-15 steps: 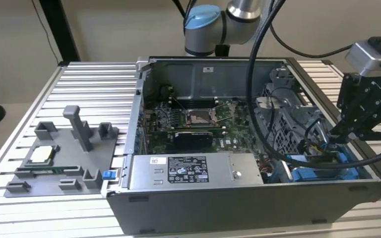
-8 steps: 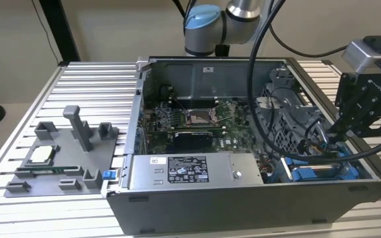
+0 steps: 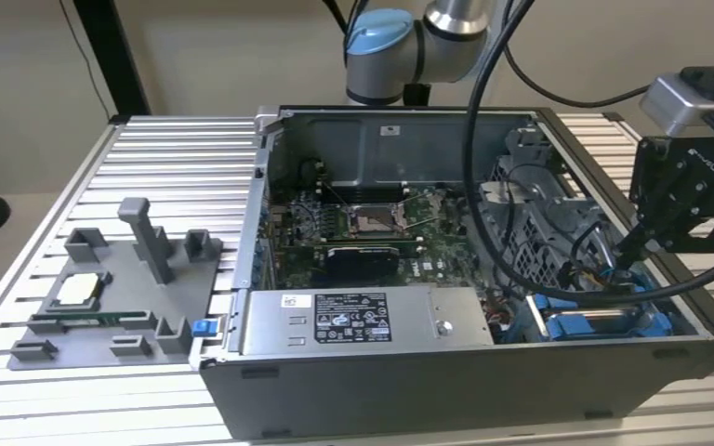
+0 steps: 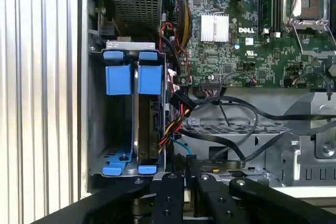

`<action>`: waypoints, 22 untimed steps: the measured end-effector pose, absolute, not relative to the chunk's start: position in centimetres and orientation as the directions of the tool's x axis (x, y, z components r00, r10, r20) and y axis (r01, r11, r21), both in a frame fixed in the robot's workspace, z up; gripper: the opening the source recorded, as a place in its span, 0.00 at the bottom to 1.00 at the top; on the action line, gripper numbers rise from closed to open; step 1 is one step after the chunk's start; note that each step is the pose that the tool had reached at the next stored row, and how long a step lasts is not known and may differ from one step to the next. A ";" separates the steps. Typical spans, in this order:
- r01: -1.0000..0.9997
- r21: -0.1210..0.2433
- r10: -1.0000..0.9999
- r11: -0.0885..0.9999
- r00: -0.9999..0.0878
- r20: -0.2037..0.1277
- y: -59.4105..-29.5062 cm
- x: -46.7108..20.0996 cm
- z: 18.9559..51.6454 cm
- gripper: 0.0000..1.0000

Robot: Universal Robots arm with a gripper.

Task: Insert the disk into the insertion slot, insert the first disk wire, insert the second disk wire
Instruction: 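Insert the second disk wire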

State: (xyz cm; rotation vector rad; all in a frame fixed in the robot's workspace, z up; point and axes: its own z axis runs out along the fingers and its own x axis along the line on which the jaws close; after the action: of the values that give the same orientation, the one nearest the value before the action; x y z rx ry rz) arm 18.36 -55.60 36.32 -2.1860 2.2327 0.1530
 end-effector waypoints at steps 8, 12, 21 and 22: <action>-0.998 0.061 -0.997 0.019 -0.023 -0.074 -55.1 18.6 35.9 1.00; -0.998 0.061 -0.998 0.020 -0.023 -0.054 -55.1 18.8 35.7 1.00; -0.998 0.061 -0.999 0.022 -0.024 -0.030 -54.9 18.8 35.5 1.00; -0.998 0.061 -0.999 0.022 -0.024 -0.031 -54.9 18.8 35.5 1.00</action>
State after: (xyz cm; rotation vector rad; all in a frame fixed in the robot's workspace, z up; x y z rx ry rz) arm 18.84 -54.86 35.47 -2.2094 2.2600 0.1026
